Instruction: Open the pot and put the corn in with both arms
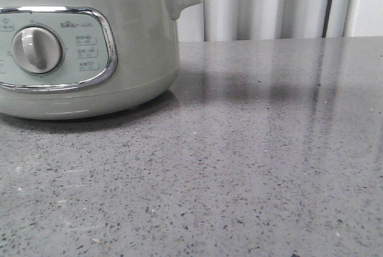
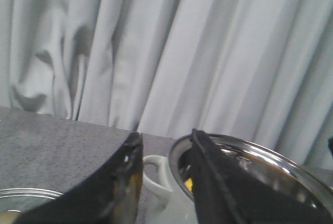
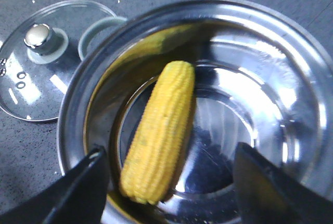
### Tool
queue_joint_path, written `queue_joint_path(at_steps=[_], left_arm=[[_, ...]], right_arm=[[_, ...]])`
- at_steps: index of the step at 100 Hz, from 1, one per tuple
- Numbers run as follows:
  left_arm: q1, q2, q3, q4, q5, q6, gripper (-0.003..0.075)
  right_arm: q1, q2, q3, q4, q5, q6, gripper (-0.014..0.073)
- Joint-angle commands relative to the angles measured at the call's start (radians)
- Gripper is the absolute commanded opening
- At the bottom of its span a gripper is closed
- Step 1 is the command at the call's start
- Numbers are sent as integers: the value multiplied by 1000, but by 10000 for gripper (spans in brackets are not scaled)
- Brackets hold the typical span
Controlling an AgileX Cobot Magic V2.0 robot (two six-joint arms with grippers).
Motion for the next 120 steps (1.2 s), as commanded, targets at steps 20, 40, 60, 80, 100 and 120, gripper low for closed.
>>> queue_joint_path(at_steps=[20, 40, 60, 80, 100, 120], left_arm=[[-9, -111, -67, 20, 117, 77, -20], [-9, -178, -48, 176, 274, 81, -20], [-9, -178, 30, 107, 283, 79, -20], [-9, -178, 93, 23, 242, 79, -20], [-9, -178, 122, 13, 237, 79, -20], [-9, -178, 124, 3, 239, 79, -20]], right_arm=[[-9, -361, 95, -171, 66, -14, 201], [-9, -706, 520, -248, -213, -14, 164], [-9, -1045, 982, -370, -523, -14, 60], [-9, -1305, 1222, -447, -548, -14, -64], [-9, -1413, 1269, -476, -546, -14, -64], [-9, -1421, 1269, -476, -544, -14, -64]])
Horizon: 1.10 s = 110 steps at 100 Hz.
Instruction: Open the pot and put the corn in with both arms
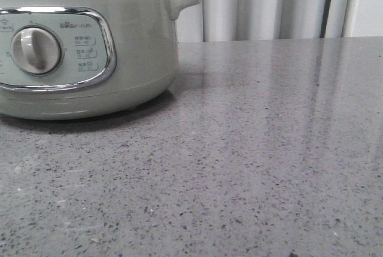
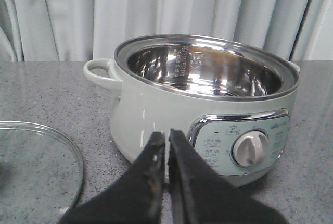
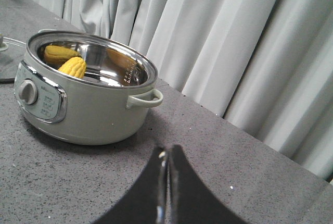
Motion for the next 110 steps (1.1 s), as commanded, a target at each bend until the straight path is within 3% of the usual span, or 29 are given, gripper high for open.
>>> queue_joint_path(at_steps=[1, 59, 77, 94, 110], left_arm=[[-9, 14, -23, -47, -61, -1, -20], [-9, 12, -23, -45, -61, -1, -20], [-25, -25, 49, 129, -237, -15, -20], [-85, -117, 242, 377, -482, -244, -20], [-150, -140, 366, 509, -501, -358, -20]], right_arm=[[-7, 7, -22, -17, -85, -8, -64], [-7, 7, -22, -17, -85, -8, -64], [-7, 7, -22, -17, -85, -8, -64], [-7, 7, -22, -17, -85, -8, -64], [-7, 7, -22, -17, -85, -8, -64]])
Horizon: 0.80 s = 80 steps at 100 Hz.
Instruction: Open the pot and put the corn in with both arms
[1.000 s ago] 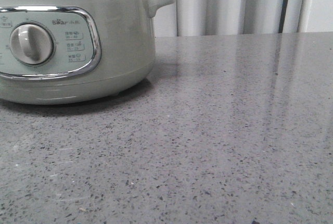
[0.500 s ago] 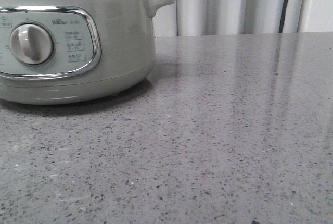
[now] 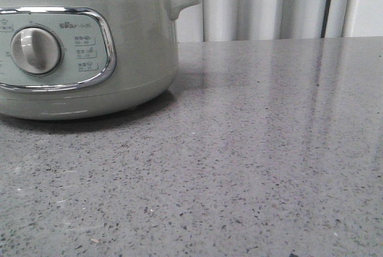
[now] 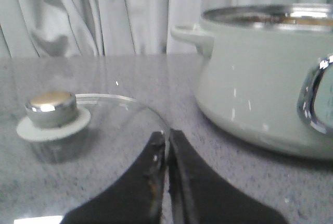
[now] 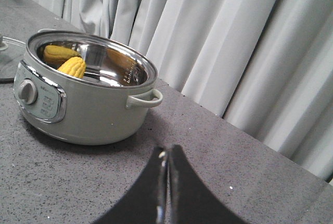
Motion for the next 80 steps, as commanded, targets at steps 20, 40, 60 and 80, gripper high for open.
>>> queue_joint_path(at_steps=[20, 40, 60, 80], left_arm=[[-59, -28, 48, 144, -21, -150, -20], [-59, -28, 48, 148, 129, -218, -20], [-59, -28, 48, 148, 129, -225, -20], [-59, -28, 48, 148, 129, -225, -20]], right_arm=[[-7, 7, -22, -17, -83, -8, -64], [-7, 7, -22, -17, -83, -8, -64], [-7, 7, -22, -17, -83, -8, -64], [-7, 7, -22, -17, -83, -8, -64]])
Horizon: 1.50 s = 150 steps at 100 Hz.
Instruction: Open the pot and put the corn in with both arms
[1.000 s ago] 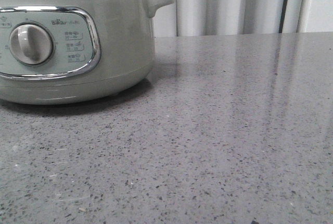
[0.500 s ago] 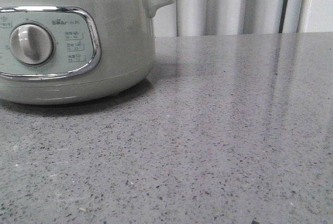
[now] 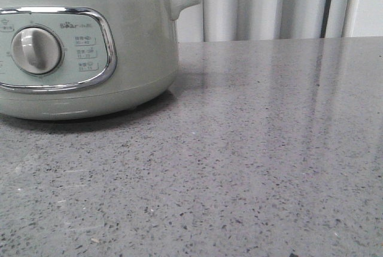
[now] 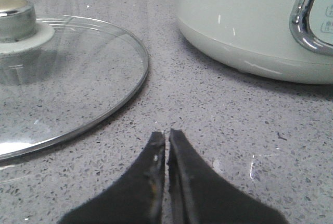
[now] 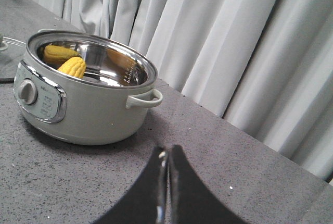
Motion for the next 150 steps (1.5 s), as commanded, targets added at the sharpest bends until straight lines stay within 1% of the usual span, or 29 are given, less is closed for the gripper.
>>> queue_joint_path(at_steps=[1, 39, 46, 55, 60, 67, 77, 90, 97, 108, 123, 127, 140, 150], left_arm=[[-9, -28, 28, -5, -39, -13, -20], [-9, -28, 28, -5, -39, -13, -20], [-9, -28, 28, -5, -39, -13, -20], [-9, -28, 28, -5, -39, -13, -20], [-9, -28, 28, -5, -39, -13, -20], [-9, -28, 28, -5, -39, -13, -20], [-9, -28, 28, -5, -39, -13, -20], [-9, -28, 28, -5, -39, -13, -20], [-9, -28, 28, -5, -39, -13, -20], [-9, -28, 28, -5, -39, -13, -20], [-9, -28, 28, -5, -39, -13, -20], [-9, -28, 28, -5, -39, -13, -20], [-9, -28, 28, -5, -39, -13, -20], [-9, -28, 28, -5, -39, -13, -20]], right_arm=[[-7, 7, -22, -15, -83, -8, -64], [-7, 3, -11, -15, -91, -8, -64], [-7, 1, 7, -15, -91, -8, -64], [-25, -12, 63, -6, -127, -8, -64], [-52, -21, 106, 9, -131, -8, -64], [-120, -41, 177, 42, -138, -8, -64], [-259, -87, 291, 118, -144, -8, -64], [-423, -182, 429, 163, -193, -8, -64], [-506, -241, 504, 230, -220, -8, -64], [-589, -319, 590, 270, -222, -8, -64], [-620, -332, 663, 271, -234, -8, -64], [-620, -332, 661, 271, -192, -8, -64], [-620, -332, 661, 271, -140, -8, -64], [-620, -332, 661, 271, -140, -8, -64]])
